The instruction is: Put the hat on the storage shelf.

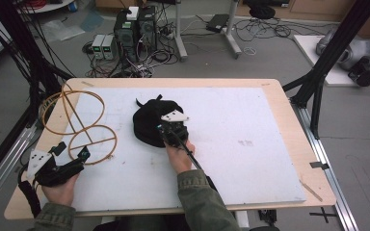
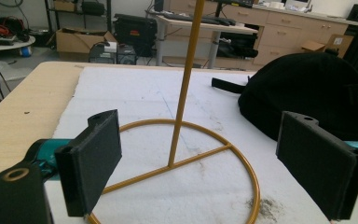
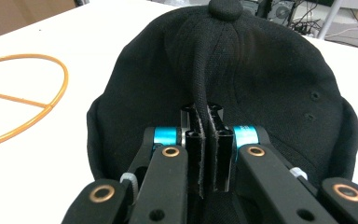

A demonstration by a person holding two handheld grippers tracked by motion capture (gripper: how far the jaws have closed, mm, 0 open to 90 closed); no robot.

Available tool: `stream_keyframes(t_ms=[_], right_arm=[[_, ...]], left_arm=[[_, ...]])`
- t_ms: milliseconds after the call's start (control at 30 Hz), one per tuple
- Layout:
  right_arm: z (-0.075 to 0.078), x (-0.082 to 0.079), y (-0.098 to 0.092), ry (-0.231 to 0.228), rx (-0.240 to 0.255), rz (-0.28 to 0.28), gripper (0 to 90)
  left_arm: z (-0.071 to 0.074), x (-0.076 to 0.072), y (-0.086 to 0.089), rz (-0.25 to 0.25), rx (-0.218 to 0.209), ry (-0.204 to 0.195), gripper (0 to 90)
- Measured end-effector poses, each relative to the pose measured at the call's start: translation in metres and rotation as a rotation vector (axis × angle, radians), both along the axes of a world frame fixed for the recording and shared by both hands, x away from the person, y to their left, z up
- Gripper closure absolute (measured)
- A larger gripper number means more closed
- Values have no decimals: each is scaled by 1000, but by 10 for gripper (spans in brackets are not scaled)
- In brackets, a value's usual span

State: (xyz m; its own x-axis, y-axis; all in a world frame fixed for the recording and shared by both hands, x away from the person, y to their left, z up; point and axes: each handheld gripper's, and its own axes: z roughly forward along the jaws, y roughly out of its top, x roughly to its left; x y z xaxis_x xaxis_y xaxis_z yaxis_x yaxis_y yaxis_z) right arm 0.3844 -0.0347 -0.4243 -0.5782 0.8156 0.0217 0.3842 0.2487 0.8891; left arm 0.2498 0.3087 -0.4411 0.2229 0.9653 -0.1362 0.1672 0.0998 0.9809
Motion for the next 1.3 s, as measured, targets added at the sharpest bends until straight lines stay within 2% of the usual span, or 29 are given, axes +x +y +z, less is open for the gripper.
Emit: stream_keyframes(t_ms=[100,333,400,433,500,533,767,833,1033,1133,1300], right_arm=[[1,-1,-1,-5,3,-6,877],[8,-3,-9,-27,51,-18,876],[14,-7,-12,-76,55,-34,876],[14,-7,-12,-76,55,-34,876],[19,-10,-14,-124,50,-32,876],[23,-12,-16,-152,63,-35,876],[38,-16,-26,-229,120,-44,876],[41,-17,-27,-237,129,-45,876],[58,-18,-34,-298,168,-57,876],[73,-18,-36,-348,192,-55,876],[84,-18,-38,-375,203,-57,876]], left_arm=[[0,0,0,-1,2,1,144],[0,0,-1,-3,0,1,144],[0,0,-1,-6,4,2,144],[0,0,-1,-6,4,2,144],[0,0,-1,-8,4,3,144],[0,0,-1,-7,2,2,144],[0,0,-2,-12,1,2,146],[0,0,-2,-12,1,2,146],[0,0,-2,-15,2,5,146],[0,0,-2,-14,-1,4,146],[0,0,-2,-13,-2,4,146]])
